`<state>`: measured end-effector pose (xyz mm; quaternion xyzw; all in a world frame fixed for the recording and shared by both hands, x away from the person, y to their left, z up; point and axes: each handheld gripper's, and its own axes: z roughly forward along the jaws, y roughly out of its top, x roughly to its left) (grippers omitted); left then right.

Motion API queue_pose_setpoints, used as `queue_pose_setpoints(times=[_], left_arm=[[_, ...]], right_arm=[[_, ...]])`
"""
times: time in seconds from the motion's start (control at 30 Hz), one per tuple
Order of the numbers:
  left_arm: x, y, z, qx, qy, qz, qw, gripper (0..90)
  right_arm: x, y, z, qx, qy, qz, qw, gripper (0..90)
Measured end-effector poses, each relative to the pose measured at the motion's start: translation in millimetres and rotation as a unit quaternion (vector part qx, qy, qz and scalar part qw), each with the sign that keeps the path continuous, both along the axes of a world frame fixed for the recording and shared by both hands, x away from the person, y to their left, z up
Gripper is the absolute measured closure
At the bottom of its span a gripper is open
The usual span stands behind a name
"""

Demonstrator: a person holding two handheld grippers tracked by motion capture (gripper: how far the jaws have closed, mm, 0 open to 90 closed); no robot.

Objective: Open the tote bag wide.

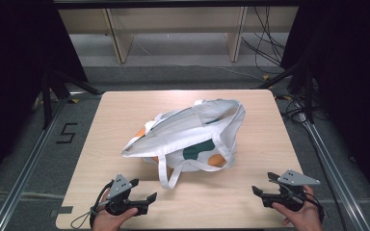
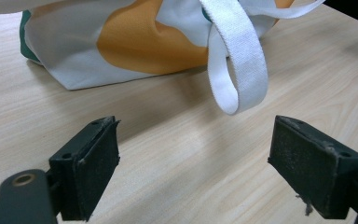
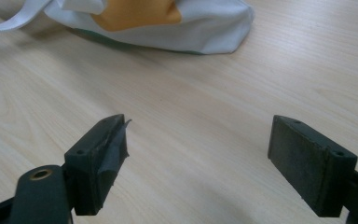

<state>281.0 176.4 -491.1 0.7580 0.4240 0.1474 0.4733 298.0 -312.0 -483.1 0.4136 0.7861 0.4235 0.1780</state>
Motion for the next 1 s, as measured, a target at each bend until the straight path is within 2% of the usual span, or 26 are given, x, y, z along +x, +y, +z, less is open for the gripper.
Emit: queue_pose_setpoints(times=[0.07,0.13,0.17,0.2,0.23,0.3,0.37,0.43,0.67,0.7,0.77,0.8,0.9,0.93,0.97,1.0], left_arm=[[-0.7,-0.7,0.0,0.001,0.001,0.004,1.0,14.7],[0.2,-0.8,-0.2,0.002,-0.006,-0.004,1.0,14.7],[0.1,-0.8,-0.2,0.003,-0.006,-0.005,1.0,14.7],[0.1,-0.9,-0.3,0.001,-0.006,-0.005,1.0,14.7],[-0.8,-1.7,-0.3,-0.002,-0.002,0.003,1.0,14.7],[-0.1,-0.2,0.0,0.01,-0.006,-0.006,0.9999,14.7],[0.1,-0.1,0.1,0.013,-0.007,-0.008,0.9999,14.7],[0.2,0.0,0.2,0.015,-0.008,-0.01,0.9998,14.7],[0.1,-0.2,0.1,0.017,-0.008,-0.01,0.9998,14.7],[0.1,-0.3,0.1,0.018,-0.008,-0.01,0.9998,14.7],[-0.5,-1.3,-0.6,0.012,-0.002,-0.004,0.9999,14.7],[-0.7,-1.4,-0.6,0.011,-0.001,-0.001,0.9999,14.7],[0.0,-1.2,-0.7,0.005,0.003,-0.003,1.0,14.8],[0.4,-1.1,-0.4,0.005,0.005,-0.003,1.0,15.0],[0.9,-2.1,-0.4,-0.001,0.004,0.0,1.0,15.1],[1.5,-1.5,0.4,0.002,0.002,0.0,1.0,15.4]], right_arm=[[-0.1,-0.1,0.1,0.0,0.0,-0.001,1.0,20.5],[0.1,-0.3,-0.2,-0.003,-0.001,-0.001,1.0,21.0],[-2.2,1.1,0.5,-0.002,0.012,-0.009,0.9999,21.6],[-1.0,0.3,0.0,-0.009,0.003,-0.004,0.9999,22.0],[0.2,-0.3,-0.7,-0.01,0.003,0.0,0.9999,22.0],[-0.8,0.6,-0.8,-0.008,0.008,-0.005,0.9999,21.9],[1.0,-1.1,-1.5,-0.015,-0.002,0.003,0.9999,20.9],[0.2,-0.5,-1.7,-0.013,0.007,-0.003,0.9999,19.7],[0.2,-1.7,-0.8,-0.016,0.005,-0.002,0.9999,20.6],[0.1,-1.2,-1.4,-0.019,0.001,0.003,0.9998,23.3],[0.7,-1.5,-1.5,-0.022,-0.008,0.004,0.9997,23.8],[0.0,-0.9,-1.2,-0.019,0.003,0.002,0.9998,25.0],[-0.5,-0.8,0.7,-0.016,0.002,-0.004,0.9999,26.5],[-1.7,0.0,2.0,-0.011,0.008,-0.008,0.9999,27.6],[0.5,-0.8,1.7,-0.015,-0.004,0.008,0.9999,28.3],[-2.5,0.5,4.1,-0.012,0.008,0.0,0.9999,29.1]])
